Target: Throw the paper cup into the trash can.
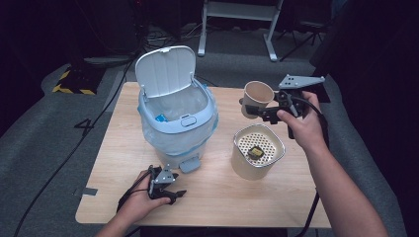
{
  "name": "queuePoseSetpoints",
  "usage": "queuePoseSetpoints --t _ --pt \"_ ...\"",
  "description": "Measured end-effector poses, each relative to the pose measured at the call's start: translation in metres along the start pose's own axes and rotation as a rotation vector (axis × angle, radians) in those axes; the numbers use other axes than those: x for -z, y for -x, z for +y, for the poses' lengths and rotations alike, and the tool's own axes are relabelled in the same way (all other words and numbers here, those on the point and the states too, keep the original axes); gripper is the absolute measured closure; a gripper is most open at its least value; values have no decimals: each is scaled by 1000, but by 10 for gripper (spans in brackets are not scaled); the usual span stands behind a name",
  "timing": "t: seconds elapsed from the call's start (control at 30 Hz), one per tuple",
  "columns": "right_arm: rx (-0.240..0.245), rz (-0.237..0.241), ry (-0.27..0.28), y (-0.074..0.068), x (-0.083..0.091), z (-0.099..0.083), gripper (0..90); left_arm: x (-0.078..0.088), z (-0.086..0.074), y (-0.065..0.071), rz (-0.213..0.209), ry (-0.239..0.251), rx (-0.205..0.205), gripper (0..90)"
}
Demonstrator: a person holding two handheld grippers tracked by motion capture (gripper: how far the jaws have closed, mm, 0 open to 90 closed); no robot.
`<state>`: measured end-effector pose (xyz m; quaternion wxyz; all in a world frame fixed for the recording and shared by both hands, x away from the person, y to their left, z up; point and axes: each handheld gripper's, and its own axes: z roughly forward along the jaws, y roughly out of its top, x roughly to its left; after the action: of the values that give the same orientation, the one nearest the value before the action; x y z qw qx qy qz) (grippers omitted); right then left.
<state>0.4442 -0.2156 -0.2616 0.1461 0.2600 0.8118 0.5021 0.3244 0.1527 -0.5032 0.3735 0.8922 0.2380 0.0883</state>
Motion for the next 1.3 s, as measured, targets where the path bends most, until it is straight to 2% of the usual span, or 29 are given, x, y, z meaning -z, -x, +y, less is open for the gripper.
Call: queuePoseSetpoints --t 0.13,0.27,0.53,0.73,0.93,1.3 --pt "-8 18 16 -2 -10 11 314 0 0 0 -1 0 1 336" --pt "12 12 20 -6 -23 21 313 -1 1 0 3 -1 6 329" --pt "28 36 74 -20 -51 42 311 -3 3 0 -1 -2 10 320" --pt "72 33 61 -37 -73 55 309 -3 3 -1 -5 -5 5 315" --pt "75 58 71 -49 -94 66 309 -3 4 -1 -5 -10 5 312" --pt "89 104 43 -68 -129 76 307 -3 4 -1 -5 -10 4 310"
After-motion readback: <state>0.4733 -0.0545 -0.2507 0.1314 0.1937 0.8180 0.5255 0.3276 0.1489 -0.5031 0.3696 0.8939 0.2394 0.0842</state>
